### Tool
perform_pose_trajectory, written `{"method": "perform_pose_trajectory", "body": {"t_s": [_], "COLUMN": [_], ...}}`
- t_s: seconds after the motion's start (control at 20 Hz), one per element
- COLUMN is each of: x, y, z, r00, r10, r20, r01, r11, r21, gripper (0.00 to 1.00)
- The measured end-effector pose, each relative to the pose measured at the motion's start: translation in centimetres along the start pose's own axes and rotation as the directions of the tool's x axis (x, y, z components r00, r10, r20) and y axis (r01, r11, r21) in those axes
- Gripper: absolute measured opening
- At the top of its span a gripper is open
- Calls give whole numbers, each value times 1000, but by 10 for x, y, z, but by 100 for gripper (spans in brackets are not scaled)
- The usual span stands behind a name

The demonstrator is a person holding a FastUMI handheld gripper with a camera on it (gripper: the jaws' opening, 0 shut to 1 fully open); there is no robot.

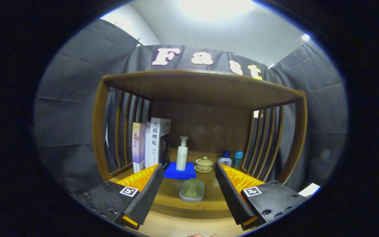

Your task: Pull open the drawer, take out the items inside it, and place them on the countertop above the cabinet.

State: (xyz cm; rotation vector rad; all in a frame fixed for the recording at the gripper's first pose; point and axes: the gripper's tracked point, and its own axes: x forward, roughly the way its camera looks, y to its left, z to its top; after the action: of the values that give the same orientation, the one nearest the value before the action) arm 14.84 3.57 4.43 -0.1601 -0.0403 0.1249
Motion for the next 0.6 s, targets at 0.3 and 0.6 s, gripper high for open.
{"method": "perform_pose_trajectory", "body": {"t_s": [0.3, 0.6], "x": [-68, -115], "y": [19, 8], "z": [-22, -60], "r00": [999, 998], "r10": [29, -60], "r20": [33, 18], "r01": [-31, 57], "r11": [998, 992], "r21": [53, 116], "gripper": [99, 98]}}
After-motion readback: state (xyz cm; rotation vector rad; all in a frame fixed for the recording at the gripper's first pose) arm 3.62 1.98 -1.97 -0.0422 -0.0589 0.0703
